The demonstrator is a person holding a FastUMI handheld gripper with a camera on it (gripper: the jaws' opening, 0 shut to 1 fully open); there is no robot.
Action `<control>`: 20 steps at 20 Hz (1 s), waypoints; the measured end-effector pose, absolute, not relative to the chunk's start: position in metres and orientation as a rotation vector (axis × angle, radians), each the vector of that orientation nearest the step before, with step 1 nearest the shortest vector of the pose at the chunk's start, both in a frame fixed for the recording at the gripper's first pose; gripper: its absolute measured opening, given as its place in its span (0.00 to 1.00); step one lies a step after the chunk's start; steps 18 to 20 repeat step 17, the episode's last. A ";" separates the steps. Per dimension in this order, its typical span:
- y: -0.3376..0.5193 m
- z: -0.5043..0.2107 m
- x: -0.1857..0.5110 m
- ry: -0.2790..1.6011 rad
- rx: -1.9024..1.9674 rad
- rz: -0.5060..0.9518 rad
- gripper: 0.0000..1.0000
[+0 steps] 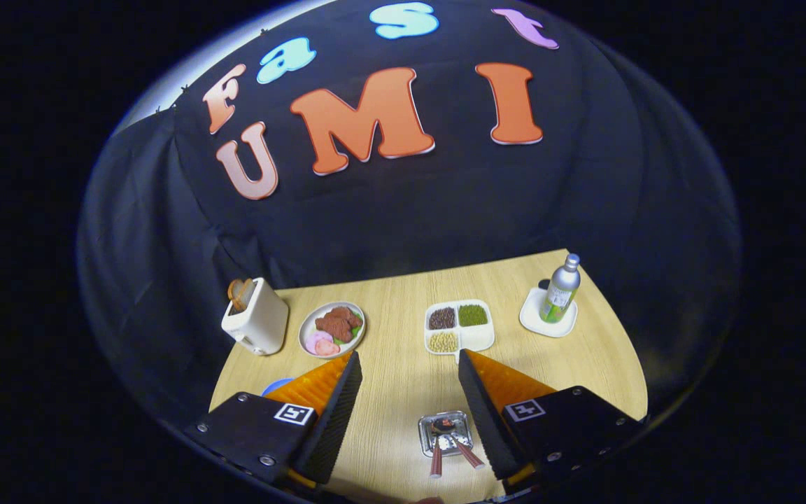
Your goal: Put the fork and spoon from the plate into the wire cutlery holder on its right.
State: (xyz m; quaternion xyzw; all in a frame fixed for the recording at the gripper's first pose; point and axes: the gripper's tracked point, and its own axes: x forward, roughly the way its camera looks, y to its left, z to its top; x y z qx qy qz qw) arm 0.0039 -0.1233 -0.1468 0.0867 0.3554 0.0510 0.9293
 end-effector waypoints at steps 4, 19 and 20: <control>-0.121 -0.105 0.017 0.528 0.154 0.105 0.84; -0.130 -0.006 0.038 0.112 -0.016 0.047 0.83; -0.130 -0.006 0.038 0.112 -0.016 0.047 0.83</control>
